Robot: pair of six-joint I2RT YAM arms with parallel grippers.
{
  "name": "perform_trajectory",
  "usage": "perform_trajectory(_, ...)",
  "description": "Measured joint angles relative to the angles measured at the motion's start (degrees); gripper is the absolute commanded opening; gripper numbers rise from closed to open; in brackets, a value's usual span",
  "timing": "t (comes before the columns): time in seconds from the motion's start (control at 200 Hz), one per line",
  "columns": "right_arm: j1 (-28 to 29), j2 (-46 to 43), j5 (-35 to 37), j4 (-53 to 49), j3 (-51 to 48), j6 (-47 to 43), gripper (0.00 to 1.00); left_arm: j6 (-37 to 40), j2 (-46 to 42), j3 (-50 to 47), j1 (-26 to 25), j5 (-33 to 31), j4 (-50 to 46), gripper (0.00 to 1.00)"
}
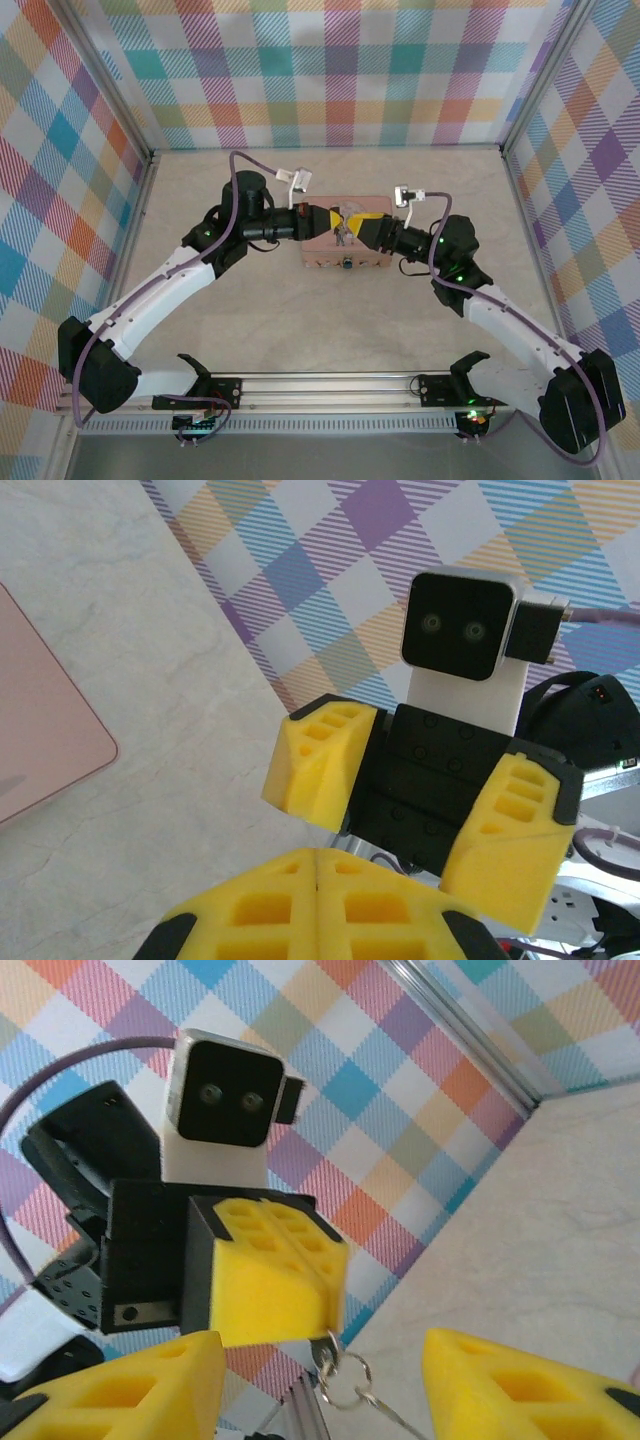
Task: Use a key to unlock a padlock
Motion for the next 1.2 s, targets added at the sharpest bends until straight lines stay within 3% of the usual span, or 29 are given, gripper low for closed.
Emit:
perform_trajectory(0.17, 0.0, 0.68, -1.18, 2.8, -0.02, 1.49, 0.53, -1.27, -0.02, -0.15, -0.83, 0.7, 1.79, 0.0)
perform_trajectory(0.485, 0.11, 2.27, -3.61, 4.15, -0.02, 2.71, 0.29, -1.73, -0.02, -0.52, -1.16, 0.76, 2.93, 0.0)
perform_trajectory(0.655, 0.11, 2.38, -4.33, 4.13, 0.0, 2.78, 0.3, -2.51, -0.02, -1.27, -1.18, 0.74, 4.11, 0.0)
perform_trajectory(0.815, 0.28, 3.52, -5.11, 4.37, 0.02, 2.8, 0.23, -2.93, -0.07, -2.05, -1.18, 0.44, 4.9, 0.0)
perform_trajectory(0.96, 0.35, 3.65, -5.29, 4.26, 0.02, 2.71, 0.08, -2.95, -0.35, -2.38, -1.18, -0.09, 4.96, 0.0)
perform_trajectory(1.06, 0.37, 3.65, -5.44, 4.59, 0.02, 2.56, 0.08, -2.99, -1.01, -2.6, -1.18, -0.33, 4.96, 0.0)
perform_trajectory(1.2, 0.46, 3.65, -5.68, 4.74, 0.07, 2.34, 0.0, -3.17, -1.38, -2.93, -1.18, -0.55, 5.14, 0.0)
